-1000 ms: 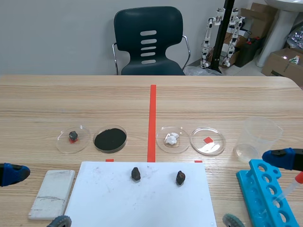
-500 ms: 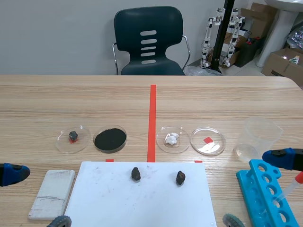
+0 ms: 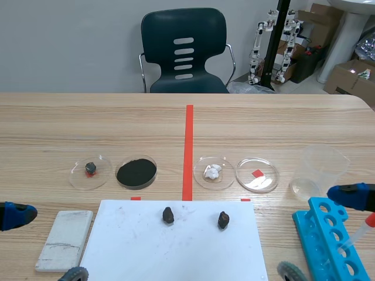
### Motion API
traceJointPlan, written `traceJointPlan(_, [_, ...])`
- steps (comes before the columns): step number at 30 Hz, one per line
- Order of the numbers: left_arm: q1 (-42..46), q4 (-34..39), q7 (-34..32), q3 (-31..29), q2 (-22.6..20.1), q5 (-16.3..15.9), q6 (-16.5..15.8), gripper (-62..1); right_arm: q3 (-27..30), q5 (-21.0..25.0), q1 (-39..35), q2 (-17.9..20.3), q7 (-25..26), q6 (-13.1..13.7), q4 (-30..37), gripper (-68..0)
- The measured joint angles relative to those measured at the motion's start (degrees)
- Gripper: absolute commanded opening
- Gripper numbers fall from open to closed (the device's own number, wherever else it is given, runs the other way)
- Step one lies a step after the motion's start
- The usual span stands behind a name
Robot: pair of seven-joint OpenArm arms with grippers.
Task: Pick up the dropper by the top with the right hand
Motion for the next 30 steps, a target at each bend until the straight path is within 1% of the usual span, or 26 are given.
traceJointPlan(2, [0.0,0.0,0.0,0.0,0.0,0.0,0.0,1.4,1.7,0.5,-1.6,0.0,1.1,0.0,0.0,-7.1])
traceJointPlan(3, [0.0,0.0,0.0,0.0,0.0,0.0,0.0,1.4,2.5,1.5,-2.4,0.0,1.3,0.0,0.0,-7.1])
traceJointPlan(7, [0.0,0.0,0.0,0.0,0.0,0.0,0.0,1.4,5.7,5.9,-5.0,-0.4,2.8,-2.2,0.0,-7.1])
traceJointPlan(9, [0.0,0.0,0.0,0.0,0.0,0.0,0.0,1.4,7.5,6.7,-5.9,-2.0,4.1,-3.3,0.0,-7.1])
traceJointPlan(11, [0.0,0.0,0.0,0.0,0.0,0.0,0.0,1.4,9.0,6.8,-6.1,-4.1,6.8,-3.6,-0.9,-7.1])
traceJointPlan(12, [0.0,0.0,0.0,0.0,0.0,0.0,0.0,1.4,9.4,6.8,-6.1,-5.0,8.0,-4.2,-1.7,-7.1])
traceJointPlan(14, [0.0,0.0,0.0,0.0,0.0,0.0,0.0,1.4,9.5,6.8,-5.9,-6.1,11.3,-6.3,-4.6,-7.1])
traceJointPlan(15, [0.0,0.0,0.0,0.0,0.0,0.0,0.0,1.4,9.5,6.4,-5.6,-6.3,13.4,-6.3,-6.5,-7.1])
traceJointPlan(17, [0.0,0.0,0.0,0.0,0.0,0.0,0.0,1.4,9.5,4.3,-4.7,-6.3,17.7,-6.2,-10.5,-7.1])
traceJointPlan(19, [0.0,0.0,0.0,0.0,0.0,0.0,0.0,1.4,9.2,4.2,-3.1,-6.2,21.0,-6.2,-14.6,-7.1])
traceJointPlan(21, [0.0,0.0,0.0,0.0,0.0,0.0,0.0,1.4,9.1,4.2,-0.8,-6.2,23.1,-6.3,-18.8,-7.1])
traceJointPlan(25, [0.0,0.0,0.0,0.0,0.0,0.0,0.0,1.4,8.7,4.2,4.3,-6.2,23.8,-6.3,-25.4,-7.1])
traceJointPlan(30, [0.0,0.0,0.0,0.0,0.0,0.0,0.0,1.4,5.9,3.9,10.1,-6.2,23.7,-6.3,-30.6,-7.1])
